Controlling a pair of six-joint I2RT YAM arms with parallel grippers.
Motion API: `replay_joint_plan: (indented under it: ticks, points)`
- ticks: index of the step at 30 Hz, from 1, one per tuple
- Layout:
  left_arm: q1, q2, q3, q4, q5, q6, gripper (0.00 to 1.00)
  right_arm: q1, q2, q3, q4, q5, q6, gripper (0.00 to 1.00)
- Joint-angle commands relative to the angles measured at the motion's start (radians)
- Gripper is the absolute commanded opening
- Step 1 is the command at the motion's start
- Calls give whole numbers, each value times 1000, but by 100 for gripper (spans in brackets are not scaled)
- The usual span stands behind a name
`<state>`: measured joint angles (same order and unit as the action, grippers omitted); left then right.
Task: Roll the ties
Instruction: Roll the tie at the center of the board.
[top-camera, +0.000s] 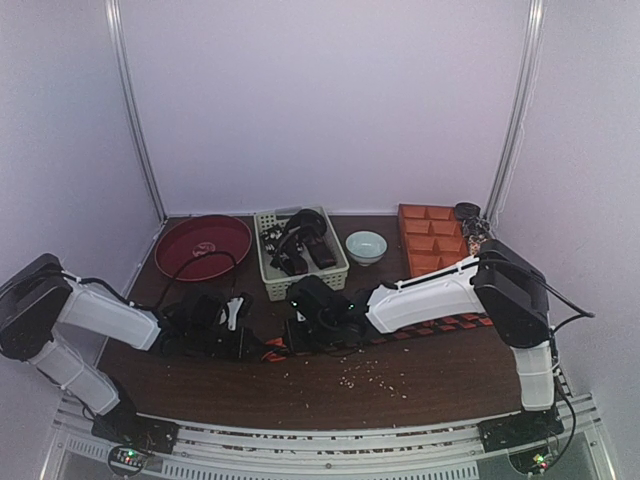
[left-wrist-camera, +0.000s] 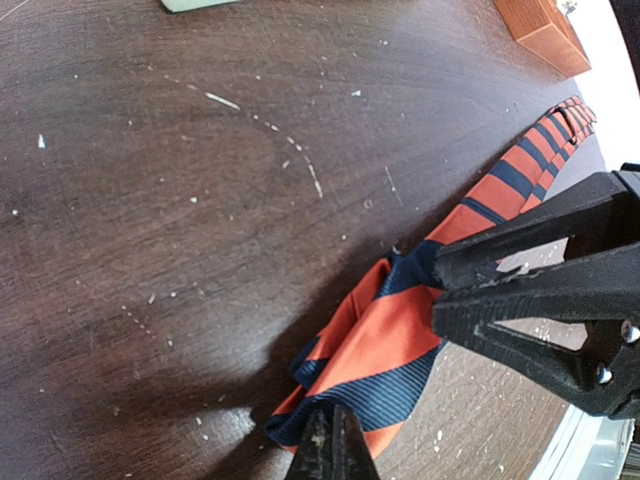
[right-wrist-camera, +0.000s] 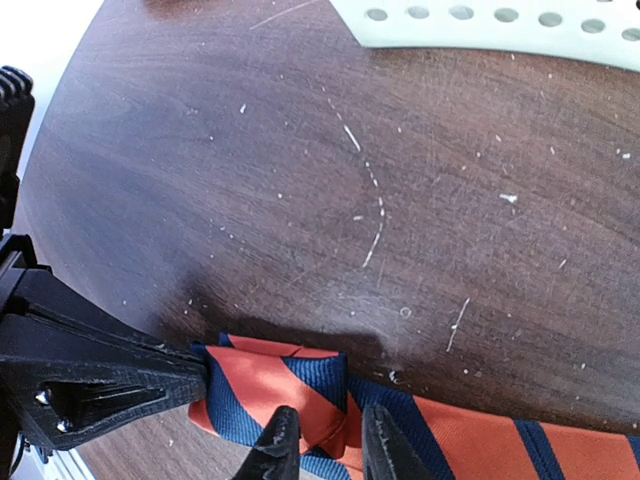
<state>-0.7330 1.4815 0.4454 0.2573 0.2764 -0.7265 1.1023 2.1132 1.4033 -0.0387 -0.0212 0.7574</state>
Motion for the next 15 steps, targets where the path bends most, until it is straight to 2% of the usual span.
replay_joint_plan:
  ticks: [1,9,15]
  points:
    - [-3,10,12,26,-16,21,0,6,-32,28,-33,32,-17,22]
    - [-4,-27,17,-8,-28,9,0,7,24,28,-37,7,-10,12]
    - [-4,-145,24,-157,-147,-2,0,9,44,24,-30,-21,-9,9]
